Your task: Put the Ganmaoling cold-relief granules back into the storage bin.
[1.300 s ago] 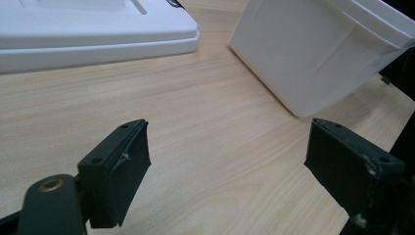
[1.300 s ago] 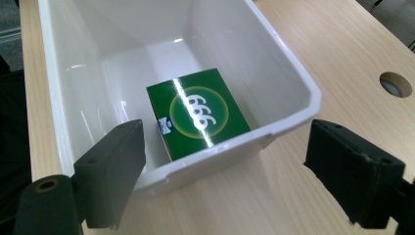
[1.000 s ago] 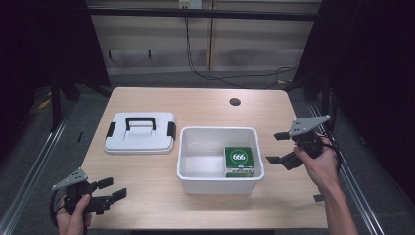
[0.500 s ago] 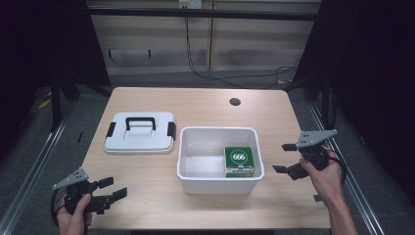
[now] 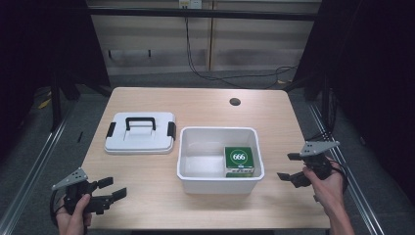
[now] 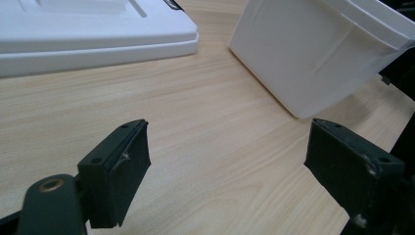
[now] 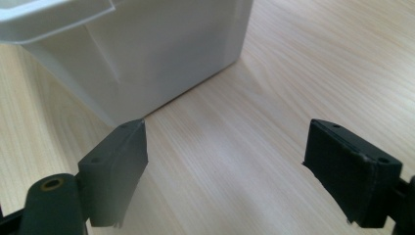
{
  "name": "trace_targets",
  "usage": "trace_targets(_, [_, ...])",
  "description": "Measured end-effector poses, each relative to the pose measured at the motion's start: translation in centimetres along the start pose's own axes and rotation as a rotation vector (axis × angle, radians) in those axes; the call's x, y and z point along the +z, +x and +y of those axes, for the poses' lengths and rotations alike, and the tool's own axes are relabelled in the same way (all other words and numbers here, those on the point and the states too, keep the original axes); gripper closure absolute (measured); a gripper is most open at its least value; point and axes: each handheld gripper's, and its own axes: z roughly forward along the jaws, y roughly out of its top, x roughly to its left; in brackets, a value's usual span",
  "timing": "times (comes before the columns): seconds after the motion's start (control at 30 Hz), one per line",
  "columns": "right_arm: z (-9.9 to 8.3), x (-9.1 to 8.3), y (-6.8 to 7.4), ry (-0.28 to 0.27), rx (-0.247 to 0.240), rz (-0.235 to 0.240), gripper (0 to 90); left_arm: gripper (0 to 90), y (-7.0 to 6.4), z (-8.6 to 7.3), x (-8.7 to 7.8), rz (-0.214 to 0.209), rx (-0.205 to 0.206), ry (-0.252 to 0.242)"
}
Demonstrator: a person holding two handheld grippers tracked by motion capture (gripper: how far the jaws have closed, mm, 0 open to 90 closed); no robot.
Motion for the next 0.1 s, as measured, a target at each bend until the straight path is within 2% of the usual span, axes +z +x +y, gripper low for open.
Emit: trace_targets(0.1, [-0.92,-0.15,-0.41,-0.012,0.027,-0.024,14.7,16.3,0.06,-0.05,-0.13,0.002,-0.002,-0.002])
